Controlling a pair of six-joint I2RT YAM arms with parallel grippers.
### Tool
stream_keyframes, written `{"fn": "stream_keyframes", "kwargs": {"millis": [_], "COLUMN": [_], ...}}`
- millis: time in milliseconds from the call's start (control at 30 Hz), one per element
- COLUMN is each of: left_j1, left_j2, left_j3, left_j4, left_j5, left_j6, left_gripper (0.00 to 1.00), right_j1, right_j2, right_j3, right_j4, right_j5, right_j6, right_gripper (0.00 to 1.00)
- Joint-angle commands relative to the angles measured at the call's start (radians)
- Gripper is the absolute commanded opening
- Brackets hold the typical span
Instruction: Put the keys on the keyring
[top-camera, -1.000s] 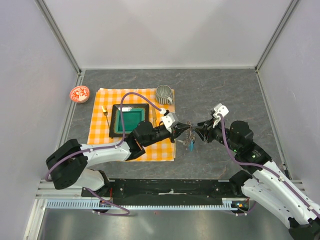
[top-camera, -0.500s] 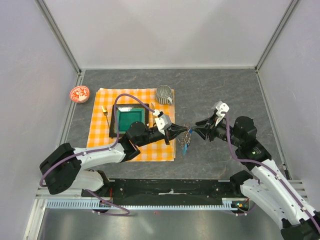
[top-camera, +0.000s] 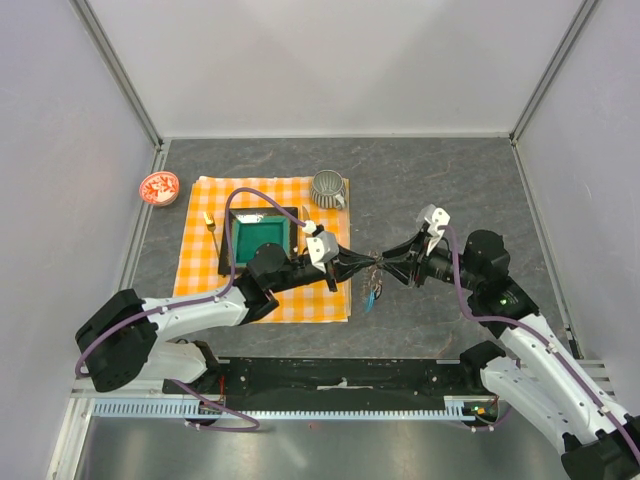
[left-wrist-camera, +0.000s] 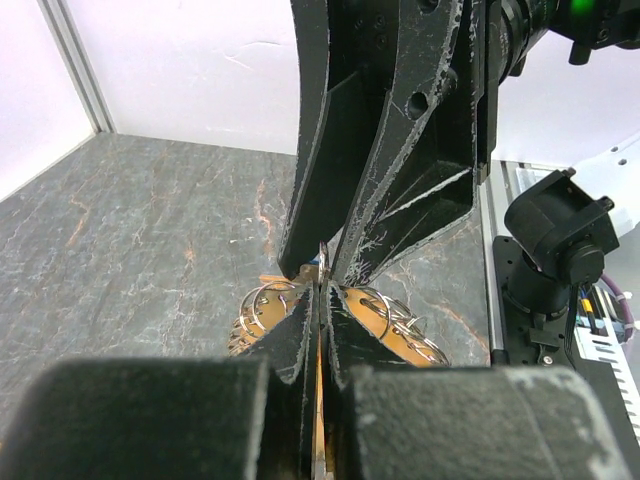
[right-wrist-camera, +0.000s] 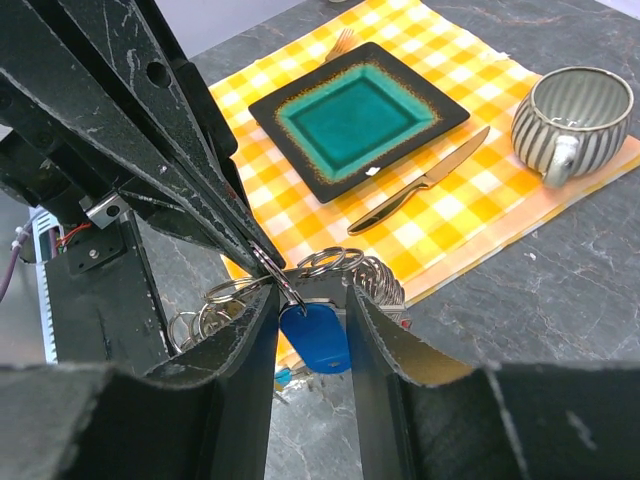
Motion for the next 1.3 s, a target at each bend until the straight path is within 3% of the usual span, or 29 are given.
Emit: {"fn": "stream_keyframes", "kwargs": {"millis": [0,200,367,667,800,1267], "left_j1": [0.006,0.007,0.012,0.017,0.023,0.038], "left_j2": [-0.041,-0.028,-0.019,-0.011,-0.019,-0.025], "left_j3": [0.001,0.003,0.004,0.006,0.003,-0.008], "left_j4": [0.119,0.133,0.144,0.148,0.138,0.153], "left_j5": [0.051,0.087,0.105,0.154,0.157,0.131], "left_j6": [-0.026,-0.034,-0.04,-0.053,-0.051,-0.043], "left_gripper": [0.02,0.02,0.02,0.02,0.02,0.02], "right_j1": [-0.006,-0.007,-0.007,-0.006,-0.006,-0.006], "right_j2": [-0.003,-0.02,-0.034,-0.054,-0.072,-0.066], "right_j3": [-0.005,-0.016,-0.02,-0.02,-0.016,0.039], "right_j4": [0.045,0.088,0.092,0.09,0.067,-0.12], "right_j5": [-0.045,-0.11,-0.124,-0.114,-0.082,-0.052], "right_j6": [-0.018,-0.018,-0.027,-0.055,-0.075,-0.128], "right_gripper": [0.38,0.3,0.15,0.1,0.0,0.02]}}
